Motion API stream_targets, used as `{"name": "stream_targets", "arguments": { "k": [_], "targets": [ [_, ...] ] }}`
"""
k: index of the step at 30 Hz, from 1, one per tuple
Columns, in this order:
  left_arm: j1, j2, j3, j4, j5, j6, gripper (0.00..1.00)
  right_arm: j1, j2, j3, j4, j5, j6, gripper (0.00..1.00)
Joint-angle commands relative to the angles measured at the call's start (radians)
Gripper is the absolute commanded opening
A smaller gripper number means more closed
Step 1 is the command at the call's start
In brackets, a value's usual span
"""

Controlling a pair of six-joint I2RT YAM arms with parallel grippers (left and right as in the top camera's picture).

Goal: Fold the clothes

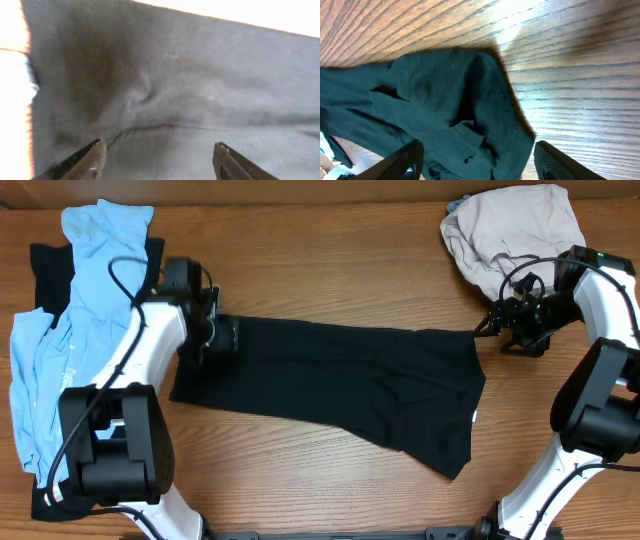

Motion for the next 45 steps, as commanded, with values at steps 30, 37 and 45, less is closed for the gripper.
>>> {"name": "stream_targets", "arguments": {
  "k": [30, 37, 45],
  "targets": [
    [0.169, 0.273, 0.061, -0.085, -0.011, 0.270, 0.65, 0.003, -0.042, 0.000, -0.017, 0.046, 0.000, 0.76],
    [0.169, 0.320, 0.057, -0.086, -0.012, 0.267, 0.19, 0.003, -0.042, 0.000, -0.018, 0.046, 0.000, 0.76],
    [0.167, 0.319, 0.111, -0.153, -0.004, 0.268, 0.04, 0.003, -0.042, -0.001, -0.021, 0.026, 0.005, 0.75]
  ]
}}
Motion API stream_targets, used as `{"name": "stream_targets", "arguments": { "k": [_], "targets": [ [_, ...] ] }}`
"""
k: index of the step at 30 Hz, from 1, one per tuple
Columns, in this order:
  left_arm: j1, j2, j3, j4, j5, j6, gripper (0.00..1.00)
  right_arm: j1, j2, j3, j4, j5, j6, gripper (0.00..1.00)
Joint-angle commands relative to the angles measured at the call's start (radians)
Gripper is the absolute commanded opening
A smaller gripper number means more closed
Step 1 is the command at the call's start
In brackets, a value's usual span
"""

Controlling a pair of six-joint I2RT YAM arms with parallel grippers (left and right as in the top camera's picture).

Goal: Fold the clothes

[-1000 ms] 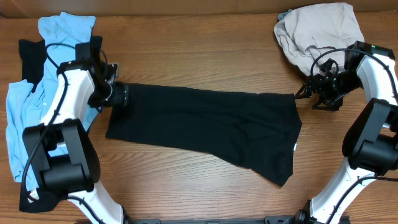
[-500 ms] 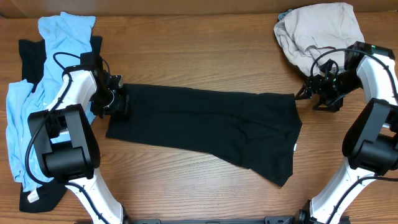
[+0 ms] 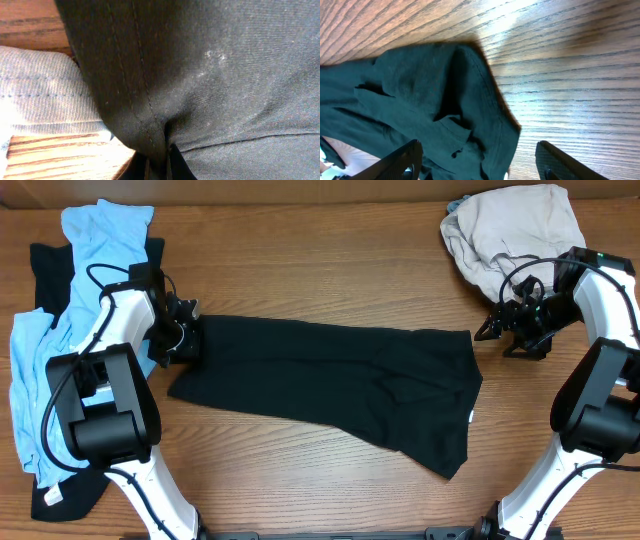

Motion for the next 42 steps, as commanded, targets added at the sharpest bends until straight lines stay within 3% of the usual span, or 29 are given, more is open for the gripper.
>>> {"name": "stream_targets", "arguments": {
  "k": [1, 4, 7, 15, 21, 37, 42],
  "targets": [
    [-0.003, 0.089, 0.017, -0.058, -0.037, 0.007, 0.04, 0.003, -0.042, 0.000, -0.002, -0.024, 0.005, 0.75],
    [-0.003, 0.089, 0.102, -0.151, -0.037, 0.007, 0.04, 0.004, -0.042, -0.001, -0.002, -0.036, 0.034, 0.74],
    [-0.003, 0.087, 0.221, -0.271, -0.037, 0.009, 0.04, 0.004, -0.042, -0.001, -0.005, -0.036, 0.058, 0.66],
    [-0.014, 0.062, 0.537, -0.551, -0.037, 0.015, 0.04, 0.019, -0.042, -0.001, -0.011, -0.036, 0.079, 0.63],
    [-0.062, 0.045, 0.674, -0.671, -0.036, 0.037, 0.04, 0.033, -0.042, -0.001, -0.001, -0.037, 0.079, 0.63],
    [-0.519, 0.048, 0.566, -0.571, -0.045, 0.059, 0.05, 0.033, -0.042, -0.001, 0.018, -0.036, 0.079, 0.64],
    [-0.609, 0.048, 0.479, -0.475, -0.043, 0.007, 0.11, 0.033, -0.042, -0.001, 0.018, -0.036, 0.078, 0.64]
  ]
}}
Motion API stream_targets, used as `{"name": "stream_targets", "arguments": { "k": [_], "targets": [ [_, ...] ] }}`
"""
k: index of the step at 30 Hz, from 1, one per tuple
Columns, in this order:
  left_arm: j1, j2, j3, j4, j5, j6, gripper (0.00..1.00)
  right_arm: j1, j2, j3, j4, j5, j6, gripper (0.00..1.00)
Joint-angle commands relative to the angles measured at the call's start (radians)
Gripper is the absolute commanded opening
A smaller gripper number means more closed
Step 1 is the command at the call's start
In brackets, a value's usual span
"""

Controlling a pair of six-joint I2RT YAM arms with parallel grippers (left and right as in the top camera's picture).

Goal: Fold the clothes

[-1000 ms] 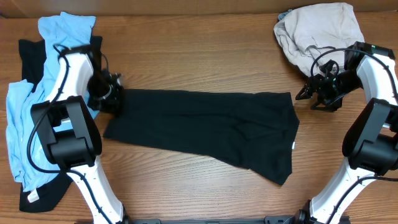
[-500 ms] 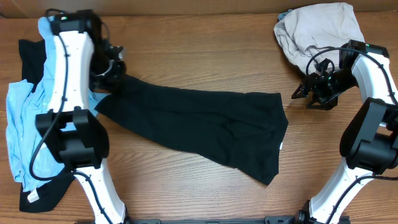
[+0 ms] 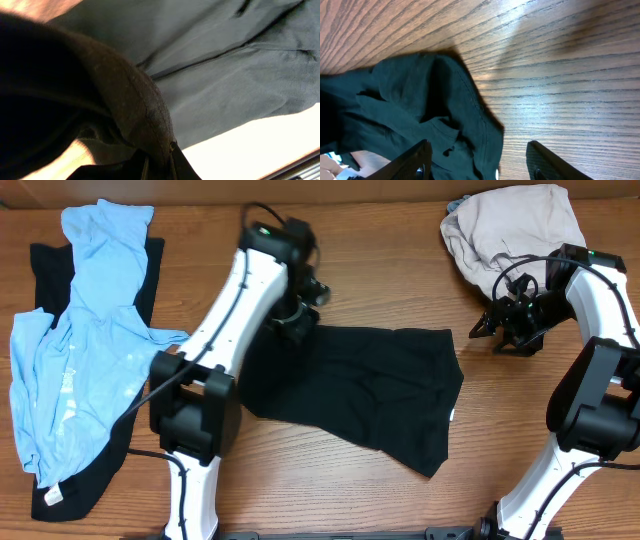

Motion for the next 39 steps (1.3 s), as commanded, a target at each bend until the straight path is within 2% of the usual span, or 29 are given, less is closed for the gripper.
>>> {"name": "stream_targets", "arguments": {
  "k": [1, 5, 8, 9, 10, 11, 12, 13, 14, 20, 28, 32, 34, 35, 36, 39],
  "targets": [
    [-0.055, -0.022, -0.068, 0.057, 0.004, -0.042, 0.10, 0.001, -0.041, -0.001, 0.004, -0.007, 0.003, 0.64],
    [-0.105, -0.022, -0.111, 0.122, 0.050, -0.053, 0.05, 0.001, -0.041, -0.001, 0.007, -0.007, 0.003, 0.64],
    [-0.135, -0.022, -0.117, 0.146, 0.059, -0.074, 0.05, 0.001, -0.041, -0.001, 0.007, -0.007, 0.003, 0.64],
    [-0.146, -0.022, -0.117, 0.151, 0.059, -0.080, 0.09, 0.001, -0.041, -0.001, 0.007, -0.007, 0.003, 0.64],
    [-0.154, -0.022, -0.117, 0.154, 0.058, -0.083, 0.21, 0.001, -0.041, -0.001, 0.007, -0.007, 0.003, 0.64],
    [-0.162, -0.022, -0.117, 0.155, 0.059, -0.086, 0.41, 0.001, -0.041, -0.001, 0.007, -0.007, 0.003, 0.64],
    [-0.168, -0.022, -0.117, 0.155, 0.061, -0.086, 0.55, 0.001, -0.041, -0.001, 0.007, -0.007, 0.003, 0.64],
    [-0.180, -0.022, -0.117, 0.153, 0.061, -0.086, 0.95, 0.001, -0.041, -0.001, 0.007, -0.007, 0.003, 0.65],
    [-0.184, -0.022, -0.116, 0.150, 0.056, -0.087, 1.00, 0.001, -0.041, -0.001, 0.007, -0.007, 0.003, 0.64],
    [-0.169, -0.025, -0.096, 0.100, -0.100, -0.228, 1.00, 0.001, -0.041, -0.001, 0.007, -0.007, 0.003, 0.66],
    [-0.076, -0.027, -0.097, 0.069, -0.160, -0.232, 1.00, 0.001, -0.041, -0.001, 0.008, -0.006, 0.000, 0.68],
    [-0.029, -0.026, -0.097, 0.128, -0.139, -0.170, 1.00, 0.001, -0.041, -0.001, 0.013, -0.007, 0.000, 0.69],
    [-0.012, -0.026, -0.099, 0.139, -0.053, -0.092, 1.00, 0.001, -0.041, -0.001, 0.013, -0.006, 0.000, 0.69],
    [-0.006, -0.026, -0.104, 0.138, 0.017, -0.038, 0.98, 0.001, -0.041, -0.001, 0.013, -0.006, 0.000, 0.69],
    [-0.003, -0.026, -0.124, 0.129, 0.149, 0.061, 0.89, 0.001, -0.041, -0.001, 0.013, -0.007, 0.000, 0.69],
    [-0.010, -0.025, -0.170, 0.128, 0.191, 0.096, 0.77, 0.001, -0.041, -0.001, 0.013, -0.006, 0.000, 0.69]
  ]
}}
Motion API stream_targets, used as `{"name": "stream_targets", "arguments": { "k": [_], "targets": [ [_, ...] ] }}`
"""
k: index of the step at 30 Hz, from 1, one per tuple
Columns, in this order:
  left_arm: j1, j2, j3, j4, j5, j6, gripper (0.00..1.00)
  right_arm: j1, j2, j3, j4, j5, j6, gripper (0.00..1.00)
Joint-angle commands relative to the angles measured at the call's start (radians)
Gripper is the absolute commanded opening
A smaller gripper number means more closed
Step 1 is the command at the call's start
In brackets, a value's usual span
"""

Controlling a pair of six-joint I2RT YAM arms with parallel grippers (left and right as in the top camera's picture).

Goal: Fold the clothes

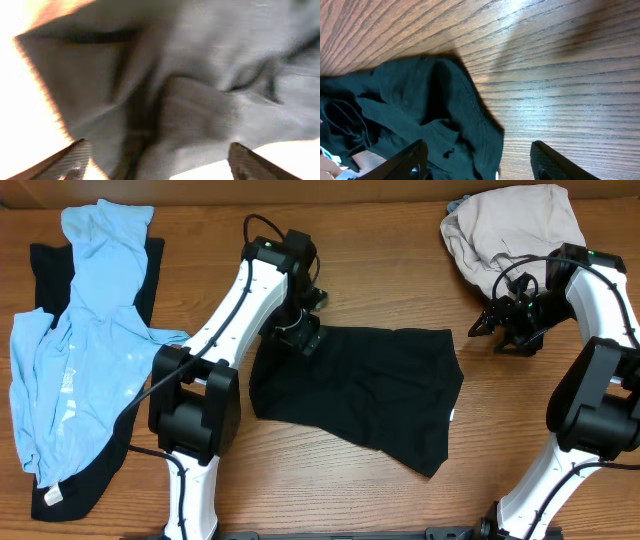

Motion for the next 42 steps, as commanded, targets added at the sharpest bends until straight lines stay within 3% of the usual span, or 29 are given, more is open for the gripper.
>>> {"name": "stream_targets", "arguments": {
  "k": [1, 2, 4, 6, 16, 25, 26, 27, 28, 31, 35, 42],
  "targets": [
    [-0.018, -0.024, -0.066, -0.004, 0.163, 0.135, 0.70, 0.001, -0.042, -0.001, 0.003, -0.006, -0.003, 0.69],
    [-0.018, -0.024, -0.080, -0.004, 0.163, 0.135, 0.59, 0.001, -0.042, -0.001, 0.003, -0.006, -0.003, 0.69],
    [-0.018, -0.024, -0.104, -0.006, 0.163, 0.135, 0.25, 0.001, -0.042, -0.001, 0.004, -0.006, -0.003, 0.69],
    [-0.018, -0.024, -0.112, -0.013, 0.163, 0.134, 0.04, 0.001, -0.042, -0.001, 0.003, -0.006, -0.003, 0.70],
    [-0.055, -0.026, -0.112, -0.058, 0.233, 0.108, 0.04, 0.001, -0.042, -0.001, 0.005, -0.006, -0.003, 0.70],
    [-0.231, -0.025, -0.113, -0.110, 0.240, 0.112, 0.04, 0.001, -0.042, -0.001, 0.010, -0.006, -0.002, 0.71],
    [-0.255, -0.025, -0.113, -0.113, 0.227, 0.112, 0.09, 0.001, -0.042, -0.001, 0.010, -0.006, -0.002, 0.71],
    [-0.278, -0.025, -0.113, -0.117, 0.208, 0.112, 0.27, 0.001, -0.042, -0.001, 0.010, -0.006, -0.002, 0.71],
    [-0.299, -0.025, -0.113, -0.121, 0.183, 0.111, 0.53, 0.001, -0.042, -0.001, 0.009, -0.006, -0.002, 0.71],
    [-0.347, -0.025, -0.113, -0.119, 0.099, 0.084, 0.86, 0.001, -0.042, -0.001, 0.006, -0.006, -0.002, 0.72],
    [-0.356, -0.026, -0.111, -0.108, 0.035, 0.051, 0.97, 0.001, -0.042, -0.001, -0.003, -0.006, -0.003, 0.73],
    [-0.314, -0.041, 0.044, -0.150, 0.035, 0.051, 1.00, 0.010, -0.042, -0.002, -0.073, -0.009, -0.053, 0.75]
  ]
}}
